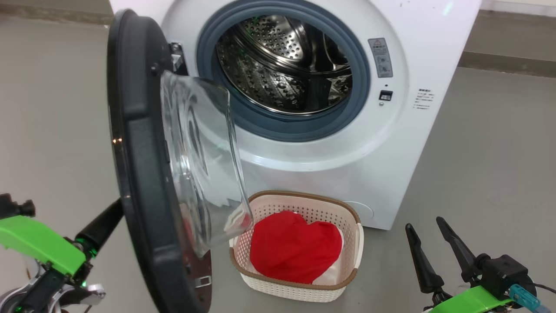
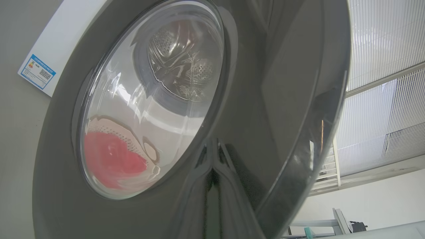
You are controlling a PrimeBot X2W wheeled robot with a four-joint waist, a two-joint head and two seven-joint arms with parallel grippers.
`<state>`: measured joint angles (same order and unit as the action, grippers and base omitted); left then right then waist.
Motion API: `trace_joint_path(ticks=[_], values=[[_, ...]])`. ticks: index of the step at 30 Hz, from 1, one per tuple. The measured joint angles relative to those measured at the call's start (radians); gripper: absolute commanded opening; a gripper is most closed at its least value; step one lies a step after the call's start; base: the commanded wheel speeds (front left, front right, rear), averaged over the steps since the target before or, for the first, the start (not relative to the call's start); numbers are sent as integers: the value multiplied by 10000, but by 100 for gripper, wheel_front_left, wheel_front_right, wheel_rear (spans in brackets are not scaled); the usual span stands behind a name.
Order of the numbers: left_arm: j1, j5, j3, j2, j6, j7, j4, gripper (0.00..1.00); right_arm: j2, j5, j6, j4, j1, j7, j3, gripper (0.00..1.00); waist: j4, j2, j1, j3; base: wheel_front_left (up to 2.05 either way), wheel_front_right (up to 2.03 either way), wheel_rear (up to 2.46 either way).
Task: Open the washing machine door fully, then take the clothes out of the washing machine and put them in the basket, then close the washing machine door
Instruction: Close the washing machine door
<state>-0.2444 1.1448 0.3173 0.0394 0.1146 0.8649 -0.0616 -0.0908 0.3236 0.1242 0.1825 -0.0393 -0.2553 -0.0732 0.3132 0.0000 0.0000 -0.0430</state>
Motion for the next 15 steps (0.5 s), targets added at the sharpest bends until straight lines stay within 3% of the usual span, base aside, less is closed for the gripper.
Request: trace_joint_path(ticks=[15], values=[[241, 476, -840, 0, 6, -403, -222, 0, -31, 0, 0, 13, 3, 0, -33, 100, -935, 0, 0, 88, 0, 0, 0]])
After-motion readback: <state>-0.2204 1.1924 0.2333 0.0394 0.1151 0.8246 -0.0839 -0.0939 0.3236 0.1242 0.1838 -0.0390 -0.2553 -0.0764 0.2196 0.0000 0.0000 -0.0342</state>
